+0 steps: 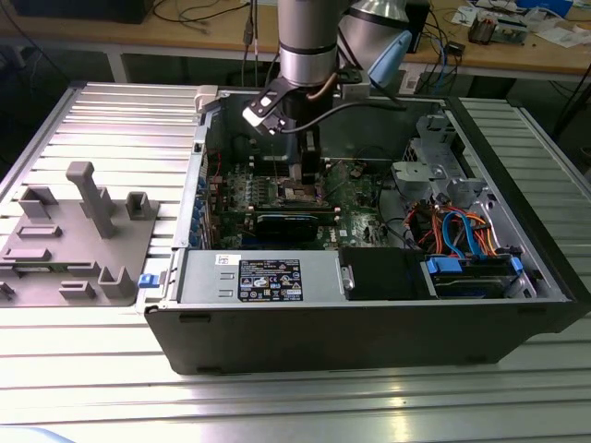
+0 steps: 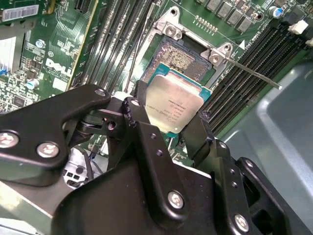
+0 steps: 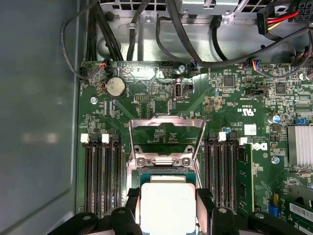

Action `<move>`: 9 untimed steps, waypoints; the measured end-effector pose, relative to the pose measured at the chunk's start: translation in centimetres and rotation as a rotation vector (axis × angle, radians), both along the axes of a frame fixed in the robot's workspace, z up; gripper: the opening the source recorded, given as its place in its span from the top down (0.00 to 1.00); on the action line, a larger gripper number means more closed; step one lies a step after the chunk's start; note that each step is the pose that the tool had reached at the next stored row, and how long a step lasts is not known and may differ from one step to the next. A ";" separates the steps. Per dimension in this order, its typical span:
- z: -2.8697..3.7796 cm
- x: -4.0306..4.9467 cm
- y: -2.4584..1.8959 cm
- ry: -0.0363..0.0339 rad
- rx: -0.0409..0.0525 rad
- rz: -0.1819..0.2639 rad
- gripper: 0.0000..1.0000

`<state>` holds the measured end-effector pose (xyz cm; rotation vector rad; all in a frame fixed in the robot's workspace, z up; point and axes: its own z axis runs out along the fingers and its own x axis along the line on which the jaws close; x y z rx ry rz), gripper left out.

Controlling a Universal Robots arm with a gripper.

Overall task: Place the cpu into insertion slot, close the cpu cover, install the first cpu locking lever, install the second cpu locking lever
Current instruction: 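Place the cpu into insertion slot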

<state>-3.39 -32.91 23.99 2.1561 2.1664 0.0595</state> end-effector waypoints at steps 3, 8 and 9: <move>-0.19 -0.01 0.22 0.0001 -0.0021 -0.002 0.46; -0.76 -0.01 0.31 0.0000 -0.0020 -0.002 0.46; -0.88 -0.02 0.31 0.0000 -0.0020 -0.002 0.46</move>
